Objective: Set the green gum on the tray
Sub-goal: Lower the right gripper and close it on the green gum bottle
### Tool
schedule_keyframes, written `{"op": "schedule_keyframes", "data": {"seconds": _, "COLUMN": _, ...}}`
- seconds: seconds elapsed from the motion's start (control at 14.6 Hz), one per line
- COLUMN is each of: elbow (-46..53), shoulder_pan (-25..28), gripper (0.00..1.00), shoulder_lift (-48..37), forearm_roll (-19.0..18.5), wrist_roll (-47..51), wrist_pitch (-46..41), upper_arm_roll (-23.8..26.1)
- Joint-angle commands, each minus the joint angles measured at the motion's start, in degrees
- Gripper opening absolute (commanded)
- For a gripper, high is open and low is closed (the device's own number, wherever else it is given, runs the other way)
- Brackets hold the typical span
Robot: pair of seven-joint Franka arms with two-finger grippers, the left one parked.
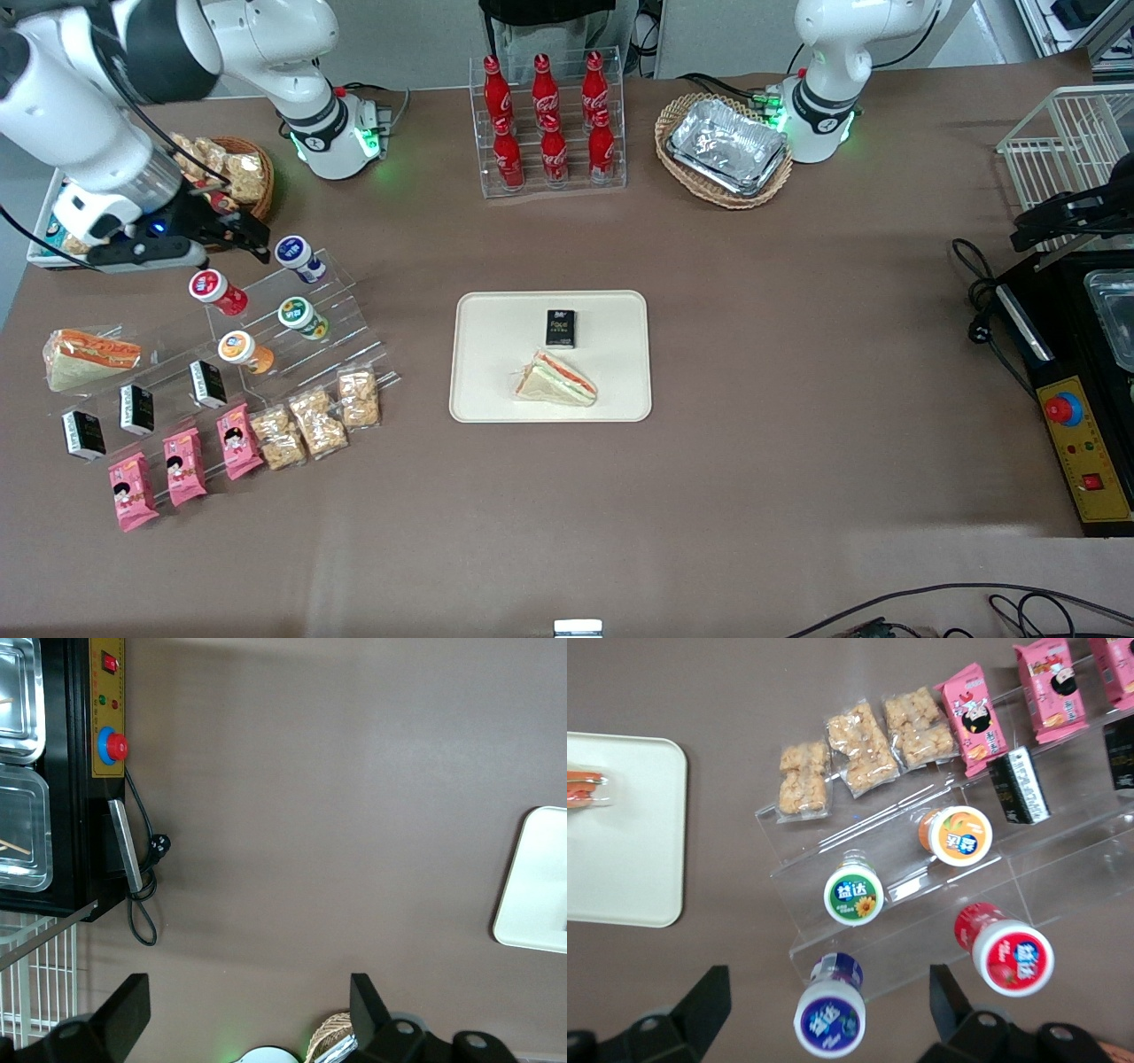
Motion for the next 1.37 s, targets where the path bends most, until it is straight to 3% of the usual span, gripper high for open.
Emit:
{"op": "schedule_keyframes", "data": {"seconds": 0.0, "elbow": -7.9, "shoulder_pan": 0.5, "gripper": 1.0, "shoulder_lift": 2.0, "forearm_roll": -1.0, "wrist_roll": 0.1, "wrist_pitch": 10.4, "upper_arm_roll": -0.3}}
{"op": "schedule_keyframes", "data": {"seconds": 0.96, "elbow": -12.7, "shoulder_pan": 0.5, "gripper": 1.0, "shoulder_lift": 15.1, "forearm_roll": -1.0, "wrist_roll": 0.0, "wrist_pitch": 27.5, "upper_arm_roll": -0.4}}
{"op": "schedule_keyframes", "data": {"seconds": 1.31, "elbow": -12.7, "shoulder_pan": 0.4, "gripper": 0.96, "shoulder_lift": 16.8, "forearm_roll": -1.0, "wrist_roll": -0.1, "wrist_pitch": 29.3, "upper_arm_roll": -0.4}}
